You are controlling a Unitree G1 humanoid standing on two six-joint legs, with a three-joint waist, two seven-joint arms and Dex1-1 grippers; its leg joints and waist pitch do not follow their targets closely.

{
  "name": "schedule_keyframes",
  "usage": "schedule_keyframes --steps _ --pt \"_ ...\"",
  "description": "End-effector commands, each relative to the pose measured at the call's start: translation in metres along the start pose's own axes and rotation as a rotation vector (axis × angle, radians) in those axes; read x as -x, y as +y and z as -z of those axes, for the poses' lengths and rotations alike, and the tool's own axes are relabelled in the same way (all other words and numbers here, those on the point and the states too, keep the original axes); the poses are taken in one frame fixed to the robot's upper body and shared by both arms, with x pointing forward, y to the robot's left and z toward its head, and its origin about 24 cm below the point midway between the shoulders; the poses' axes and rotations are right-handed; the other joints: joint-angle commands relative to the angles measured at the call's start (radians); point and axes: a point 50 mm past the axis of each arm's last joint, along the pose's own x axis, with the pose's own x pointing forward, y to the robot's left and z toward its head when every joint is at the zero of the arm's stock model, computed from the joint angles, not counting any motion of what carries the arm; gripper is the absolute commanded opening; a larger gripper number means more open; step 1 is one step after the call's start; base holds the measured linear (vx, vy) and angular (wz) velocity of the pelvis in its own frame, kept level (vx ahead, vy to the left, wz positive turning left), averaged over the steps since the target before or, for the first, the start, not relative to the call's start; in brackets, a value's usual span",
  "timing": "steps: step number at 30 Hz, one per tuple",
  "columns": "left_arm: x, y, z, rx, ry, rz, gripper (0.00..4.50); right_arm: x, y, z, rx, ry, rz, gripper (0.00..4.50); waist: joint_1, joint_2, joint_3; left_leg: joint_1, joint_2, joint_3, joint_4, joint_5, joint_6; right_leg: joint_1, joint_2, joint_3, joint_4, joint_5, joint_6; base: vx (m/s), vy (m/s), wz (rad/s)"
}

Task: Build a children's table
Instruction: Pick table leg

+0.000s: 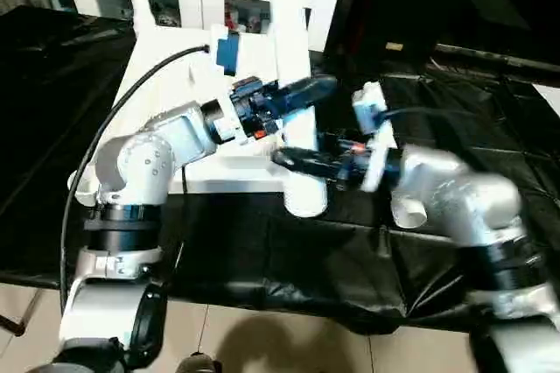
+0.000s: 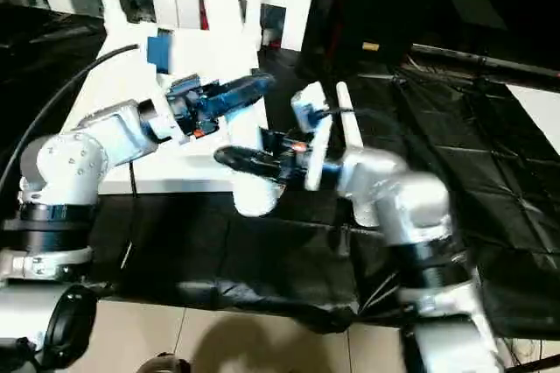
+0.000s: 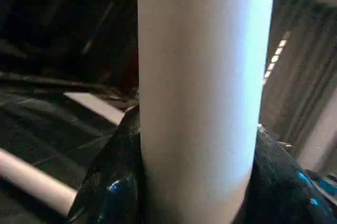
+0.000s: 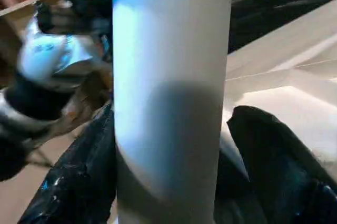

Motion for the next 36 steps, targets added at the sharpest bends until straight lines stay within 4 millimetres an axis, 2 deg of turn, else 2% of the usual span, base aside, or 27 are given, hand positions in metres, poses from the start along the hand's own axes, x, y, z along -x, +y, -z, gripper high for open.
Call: schedule_keyframes --steps 1,3,5,13,15,16,17,19,20,21,22,23,24,29,34,36 --pt "-0.005 -0.012 -0.013 -0.039 -0.027 0.093 1.9 0.006 -0.001 0.005 -0.028 0.036 0.015 2.97 0.003 0.006 -0.072 0.031 0.065 -0.021 -0.064 -0.092 0.003 0.047 -0.099 0.058 -0.074 -0.018 -0.217 0.0 0.0 0.0" --pt "-0.004 -0.012 -0.013 -0.043 -0.03 0.105 1.89 0.006 0.001 0.007 -0.049 0.045 -0.006 2.92 0.003 0.006 -0.072 0.031 0.066 -0.022 -0.064 -0.092 0.001 0.048 -0.099 0.058 -0.074 -0.022 -0.217 0.0 0.0 0.0" --pt "-0.004 -0.012 -0.013 -0.046 -0.03 0.112 1.89 0.005 0.004 0.01 -0.063 0.054 -0.021 2.63 0.005 0.005 -0.073 0.031 0.066 -0.022 -0.064 -0.083 0.001 0.049 -0.1 0.058 -0.072 -0.013 -0.218 0.0 0.0 0.0" --pt "-0.003 -0.011 -0.012 -0.057 -0.036 0.097 1.89 0.002 0.003 0.014 -0.071 0.057 -0.014 2.08 0.008 0.007 -0.073 0.03 0.066 -0.022 -0.064 -0.099 -0.015 0.047 -0.101 0.058 -0.074 -0.033 -0.212 0.0 0.0 0.0" --pt "-0.003 -0.007 -0.012 -0.068 -0.039 0.038 1.89 0.001 0.001 0.013 -0.056 0.044 0.018 1.99 0.008 0.008 -0.074 0.031 0.066 -0.023 -0.065 -0.103 -0.021 0.047 -0.101 0.058 -0.074 -0.031 -0.212 0.0 0.0 0.0" --pt "-0.004 -0.002 -0.012 -0.07 -0.039 -0.018 2.24 -0.001 0.0 0.013 -0.041 0.038 0.042 1.98 0.007 0.009 -0.074 0.03 0.067 -0.023 -0.065 -0.101 -0.023 0.047 -0.1 0.058 -0.072 -0.022 -0.214 0.0 0.0 0.0" --pt "-0.005 0.004 -0.013 -0.074 -0.045 -0.085 2.24 -0.003 -0.001 0.013 -0.024 0.034 0.074 1.98 0.007 0.008 -0.074 0.032 0.067 -0.023 -0.065 -0.102 -0.024 0.046 -0.101 0.058 -0.073 -0.023 -0.214 0.0 0.0 0.0" --pt "-0.006 0.008 -0.014 -0.076 -0.05 -0.13 2.59 -0.004 -0.001 0.013 -0.012 0.031 0.096 1.95 0.007 0.008 -0.074 0.034 0.066 -0.023 -0.065 -0.101 -0.029 0.044 -0.099 0.058 -0.074 -0.025 -0.21 0.0 0.0 0.0" --pt "-0.008 0.018 -0.021 -0.148 -0.075 -0.28 2.61 -0.007 -0.004 0.013 0.03 0.037 0.163 1.94 0.009 0.008 -0.074 0.032 0.067 -0.024 -0.065 -0.102 -0.029 0.047 -0.101 0.059 -0.075 -0.026 -0.206 0.0 0.0 0.0" --pt "-0.008 0.021 -0.024 -0.183 -0.085 -0.343 2.69 -0.009 -0.005 0.013 0.05 0.039 0.188 1.93 0.008 0.006 -0.075 0.032 0.067 -0.026 -0.066 -0.102 -0.034 0.047 -0.099 0.059 -0.075 -0.022 -0.194 0.0 0.0 0.0" --pt "-0.008 0.025 -0.027 -0.21 -0.094 -0.397 2.69 -0.01 -0.006 0.014 0.071 0.042 0.215 1.93 0.01 0.007 -0.076 0.032 0.067 -0.026 -0.066 -0.101 -0.035 0.048 -0.101 0.059 -0.076 -0.021 -0.188 0.0 0.0 0.0" --pt "-0.008 0.026 -0.029 -0.224 -0.099 -0.426 2.84 -0.011 -0.006 0.014 0.084 0.043 0.23 1.93 0.009 0.002 -0.076 0.031 0.067 -0.026 -0.066 -0.099 -0.037 0.05 -0.101 0.059 -0.075 -0.019 -0.178 0.0 0.0 0.0" --pt "-0.008 0.027 -0.032 -0.226 -0.107 -0.441 2.87 -0.013 -0.006 0.014 0.095 0.044 0.243 1.93 0.008 0.003 -0.077 0.03 0.065 -0.026 -0.064 -0.086 -0.032 0.051 -0.101 0.059 -0.072 -0.001 -0.179 0.0 0.0 0.0" --pt "-0.007 0.026 -0.045 -0.219 -0.135 -0.456 2.87 -0.023 -0.006 0.014 0.156 0.039 0.296 1.93 0.007 0.005 -0.076 0.031 0.064 -0.024 -0.063 -0.074 -0.023 0.048 -0.101 0.058 -0.068 0.017 -0.193 0.0 0.0 0.0" --pt "-0.006 0.024 -0.049 -0.176 -0.168 -0.462 2.4 -0.031 -0.005 0.015 0.163 0.022 0.328 1.93 0.005 0.006 -0.074 0.032 0.065 -0.024 -0.065 -0.091 -0.029 0.046 -0.1 0.058 -0.069 0.006 -0.203 0.0 0.0 0.0" --pt "-0.006 0.023 -0.05 -0.162 -0.186 -0.452 2.09 -0.033 -0.006 0.014 0.168 0.015 0.342 1.93 0.008 0.006 -0.074 0.033 0.066 -0.024 -0.066 -0.095 -0.031 0.045 -0.101 0.058 -0.069 0.004 -0.203 0.0 0.0 0.0"
